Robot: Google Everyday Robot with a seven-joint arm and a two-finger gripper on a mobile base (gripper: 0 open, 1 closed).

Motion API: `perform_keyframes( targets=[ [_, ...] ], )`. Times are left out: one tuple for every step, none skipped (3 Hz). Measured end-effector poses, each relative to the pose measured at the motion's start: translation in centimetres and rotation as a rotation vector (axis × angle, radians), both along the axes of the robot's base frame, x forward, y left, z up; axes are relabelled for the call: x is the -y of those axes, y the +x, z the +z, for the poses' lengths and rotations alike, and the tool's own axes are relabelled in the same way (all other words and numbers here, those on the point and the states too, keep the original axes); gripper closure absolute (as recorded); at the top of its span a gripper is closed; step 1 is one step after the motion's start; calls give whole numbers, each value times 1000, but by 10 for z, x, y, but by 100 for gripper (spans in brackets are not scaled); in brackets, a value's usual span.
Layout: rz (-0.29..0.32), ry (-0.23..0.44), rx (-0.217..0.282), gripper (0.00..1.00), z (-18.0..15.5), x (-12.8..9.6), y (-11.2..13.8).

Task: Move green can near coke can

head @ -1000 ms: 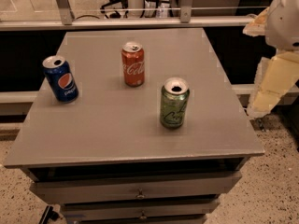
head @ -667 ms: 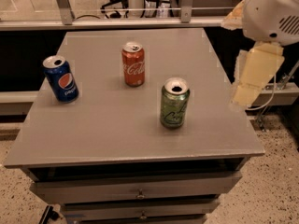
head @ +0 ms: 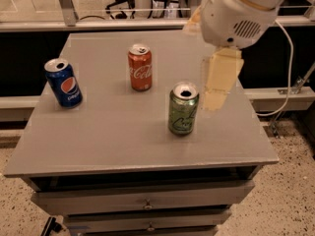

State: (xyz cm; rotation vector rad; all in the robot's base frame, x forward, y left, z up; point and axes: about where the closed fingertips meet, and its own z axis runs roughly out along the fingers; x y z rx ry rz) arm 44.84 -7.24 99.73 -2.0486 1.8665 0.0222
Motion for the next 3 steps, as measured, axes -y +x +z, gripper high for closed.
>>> perform_keyframes(
  targets=[
    [73,-8,-30,0,-24,-4,15],
    [109,-16,-61,0,-48,3,34],
    [134,-23,-96,0,-72,5,46]
  ],
)
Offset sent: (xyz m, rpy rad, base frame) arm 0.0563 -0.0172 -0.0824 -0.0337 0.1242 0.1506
